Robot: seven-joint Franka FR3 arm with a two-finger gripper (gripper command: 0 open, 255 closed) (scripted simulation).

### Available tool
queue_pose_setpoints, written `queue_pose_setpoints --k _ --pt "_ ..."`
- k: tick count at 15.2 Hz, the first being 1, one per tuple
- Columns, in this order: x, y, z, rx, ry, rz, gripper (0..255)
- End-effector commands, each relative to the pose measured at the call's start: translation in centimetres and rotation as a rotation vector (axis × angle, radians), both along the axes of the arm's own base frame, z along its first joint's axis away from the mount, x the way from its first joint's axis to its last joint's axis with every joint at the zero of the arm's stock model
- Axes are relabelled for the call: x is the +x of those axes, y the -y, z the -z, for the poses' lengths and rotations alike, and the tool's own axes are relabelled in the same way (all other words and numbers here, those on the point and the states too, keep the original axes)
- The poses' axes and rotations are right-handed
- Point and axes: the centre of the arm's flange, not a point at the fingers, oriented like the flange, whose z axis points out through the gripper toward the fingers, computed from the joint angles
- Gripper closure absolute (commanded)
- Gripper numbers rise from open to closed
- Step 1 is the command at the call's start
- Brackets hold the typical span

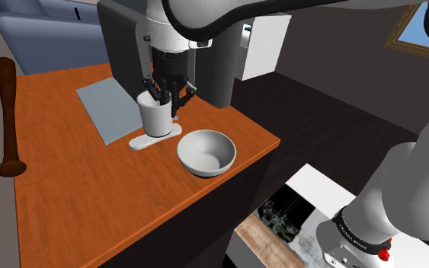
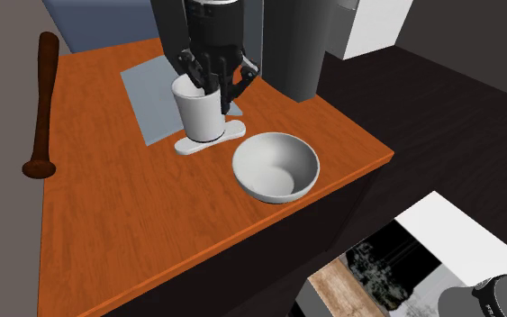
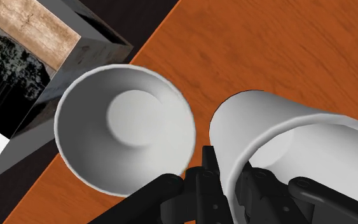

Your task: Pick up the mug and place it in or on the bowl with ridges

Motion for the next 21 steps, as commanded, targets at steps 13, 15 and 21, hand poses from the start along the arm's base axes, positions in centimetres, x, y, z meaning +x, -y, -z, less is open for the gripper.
queue_pose_setpoints --k 13,15,21 --pt "-9.3 5.4 -0.3 -0.035 0.047 -0.536 255" --pt "-9.2 3.8 -0.9 -0.064 0.052 -0.422 0" --pt "-4.7 -4.9 -3.9 -0.230 0.080 0.264 0"
